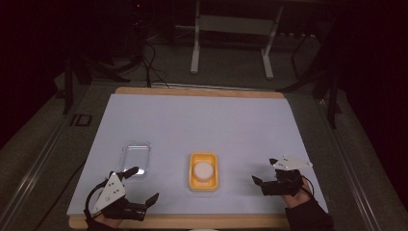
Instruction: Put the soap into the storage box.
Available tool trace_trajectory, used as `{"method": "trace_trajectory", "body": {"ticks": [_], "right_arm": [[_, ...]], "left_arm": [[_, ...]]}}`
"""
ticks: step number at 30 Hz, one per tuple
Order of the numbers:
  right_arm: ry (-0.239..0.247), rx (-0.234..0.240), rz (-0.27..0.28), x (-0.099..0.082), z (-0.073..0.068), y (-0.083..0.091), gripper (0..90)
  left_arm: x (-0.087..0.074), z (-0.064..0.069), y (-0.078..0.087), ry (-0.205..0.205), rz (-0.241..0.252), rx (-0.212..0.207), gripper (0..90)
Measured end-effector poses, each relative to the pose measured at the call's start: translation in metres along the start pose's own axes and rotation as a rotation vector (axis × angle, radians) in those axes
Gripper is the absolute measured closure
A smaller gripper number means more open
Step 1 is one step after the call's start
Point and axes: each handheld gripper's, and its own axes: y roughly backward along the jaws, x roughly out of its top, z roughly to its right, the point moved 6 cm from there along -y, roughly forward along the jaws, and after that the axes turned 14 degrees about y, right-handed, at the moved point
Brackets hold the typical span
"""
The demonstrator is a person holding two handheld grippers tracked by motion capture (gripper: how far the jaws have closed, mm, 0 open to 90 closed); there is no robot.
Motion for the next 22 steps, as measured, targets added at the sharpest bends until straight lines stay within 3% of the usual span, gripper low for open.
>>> {"method": "trace_trajectory", "body": {"ticks": [7,11,22], "right_arm": [[-0.006,0.004,0.010,-0.0004,0.0013,0.0006,12.8],[-0.017,0.000,0.047,0.0029,0.0027,0.0046,13.0],[-0.015,-0.005,0.045,0.0018,0.0037,0.0038,13.1]], "left_arm": [[-0.0002,0.0001,0.0000,0.000,-0.002,-0.001,0.1],[-0.0002,-0.0002,0.0001,0.001,-0.002,0.000,0.1],[-0.0004,-0.0003,-0.0008,0.000,-0.006,0.000,0.1]]}}
